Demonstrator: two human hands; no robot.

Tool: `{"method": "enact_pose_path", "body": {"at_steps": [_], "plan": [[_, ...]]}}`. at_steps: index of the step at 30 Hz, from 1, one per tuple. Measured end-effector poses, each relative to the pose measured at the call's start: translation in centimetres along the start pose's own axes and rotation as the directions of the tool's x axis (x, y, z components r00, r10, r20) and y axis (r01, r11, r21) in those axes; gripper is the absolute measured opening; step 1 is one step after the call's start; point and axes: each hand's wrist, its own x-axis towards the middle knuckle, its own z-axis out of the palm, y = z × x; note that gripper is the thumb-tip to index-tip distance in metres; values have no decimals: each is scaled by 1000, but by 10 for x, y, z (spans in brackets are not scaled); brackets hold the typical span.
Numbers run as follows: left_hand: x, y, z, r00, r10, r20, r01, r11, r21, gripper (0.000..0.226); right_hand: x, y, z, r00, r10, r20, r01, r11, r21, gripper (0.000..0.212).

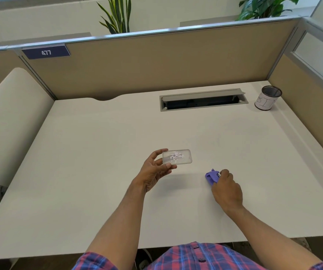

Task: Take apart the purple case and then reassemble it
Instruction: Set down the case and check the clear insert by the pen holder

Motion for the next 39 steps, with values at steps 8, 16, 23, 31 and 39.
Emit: {"method": "enact_pose_path", "body": {"at_steps": [8,16,23,31,39], "plan": [[0,-1,-3,1000,-4,-3,4,1000,-1,65,-6,5,5,1000,-15,-3,15,985,-174,20],[1,-2,0,1000,-6,-4,6,1000,-1,66,-14,7,8,994,-56,91,75,970,-229,35],[2,-2,3,1000,-10,-6,10,1000,-3,66,-19,9,14,986,-160,53,169,926,-338,66],[3,-4,2,1000,-23,-9,23,1000,8,62,-20,8,11,970,-241,28,231,881,-414,75],[9,-1,3,1000,-29,-4,29,999,34,60,-25,-5,12,918,-393,43,378,839,-391,82]]}}
